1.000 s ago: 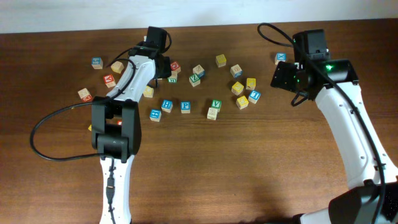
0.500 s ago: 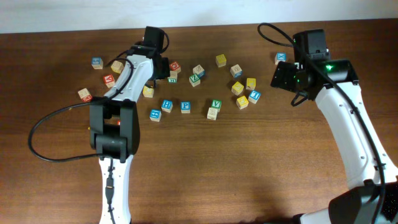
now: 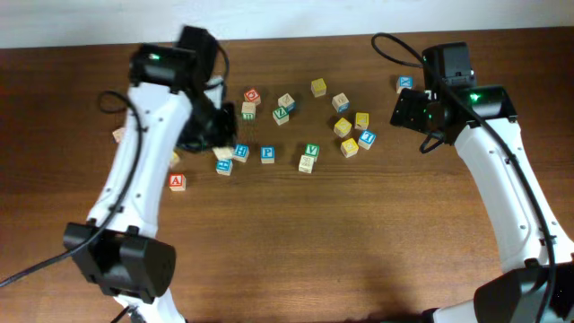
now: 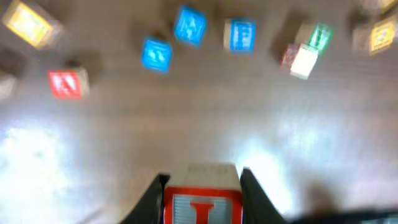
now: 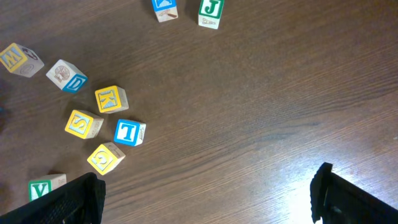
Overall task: Spell out ICRA
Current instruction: 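Carry the red I block down to the open table area and release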
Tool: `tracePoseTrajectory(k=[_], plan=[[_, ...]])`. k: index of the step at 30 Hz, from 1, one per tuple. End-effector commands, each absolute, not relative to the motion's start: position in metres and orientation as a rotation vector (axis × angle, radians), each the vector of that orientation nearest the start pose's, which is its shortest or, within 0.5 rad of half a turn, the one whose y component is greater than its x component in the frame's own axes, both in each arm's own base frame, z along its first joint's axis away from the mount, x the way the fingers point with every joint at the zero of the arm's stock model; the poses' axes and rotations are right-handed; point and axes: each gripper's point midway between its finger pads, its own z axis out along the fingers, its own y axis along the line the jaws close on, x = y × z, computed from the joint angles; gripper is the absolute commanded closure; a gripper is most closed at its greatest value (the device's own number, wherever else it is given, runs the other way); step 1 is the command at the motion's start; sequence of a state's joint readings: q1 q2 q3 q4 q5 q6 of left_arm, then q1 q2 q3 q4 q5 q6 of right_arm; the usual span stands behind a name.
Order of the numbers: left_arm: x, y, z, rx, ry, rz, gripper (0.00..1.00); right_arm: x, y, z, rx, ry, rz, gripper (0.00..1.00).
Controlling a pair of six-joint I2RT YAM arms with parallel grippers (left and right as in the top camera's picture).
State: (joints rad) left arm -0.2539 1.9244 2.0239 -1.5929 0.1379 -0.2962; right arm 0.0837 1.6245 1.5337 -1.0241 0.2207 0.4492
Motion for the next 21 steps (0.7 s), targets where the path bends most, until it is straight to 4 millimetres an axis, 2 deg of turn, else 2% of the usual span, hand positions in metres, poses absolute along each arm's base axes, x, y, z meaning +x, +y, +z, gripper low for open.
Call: tracePoseTrajectory(k=[1,3,4,8,12,21], plan=[[0.323,-0.151,0.172,0.072,3.197,-0.249,0.89,0.395,-0.008,0.201,0.558,2.571,-0.137,0.02],[0.3,-0.173,0.134,0.125,3.265,-0.208,0.88,0.395,-0.008,0.201,0.558,2.571,-0.137,0.02],[0.286,-0.188,0.1,0.147,3.285,-0.181,0.86,0.395,-0.008,0.201,0.558,2.571,-0.137,0.02],[0.27,-0.184,0.049,0.024,3.28,-0.019,0.87,0.395,-0.008,0.201,0.558,2.571,-0.137,0.02],[0.27,-0.18,0.032,0.029,3.26,-0.001,0.86,0.395,-0.008,0.201,0.558,2.571,-0.137,0.02],[0.27,-0.179,0.028,0.03,3.253,0.006,0.83,0.395,-0.008,0.201,0.558,2.571,-0.137,0.02]])
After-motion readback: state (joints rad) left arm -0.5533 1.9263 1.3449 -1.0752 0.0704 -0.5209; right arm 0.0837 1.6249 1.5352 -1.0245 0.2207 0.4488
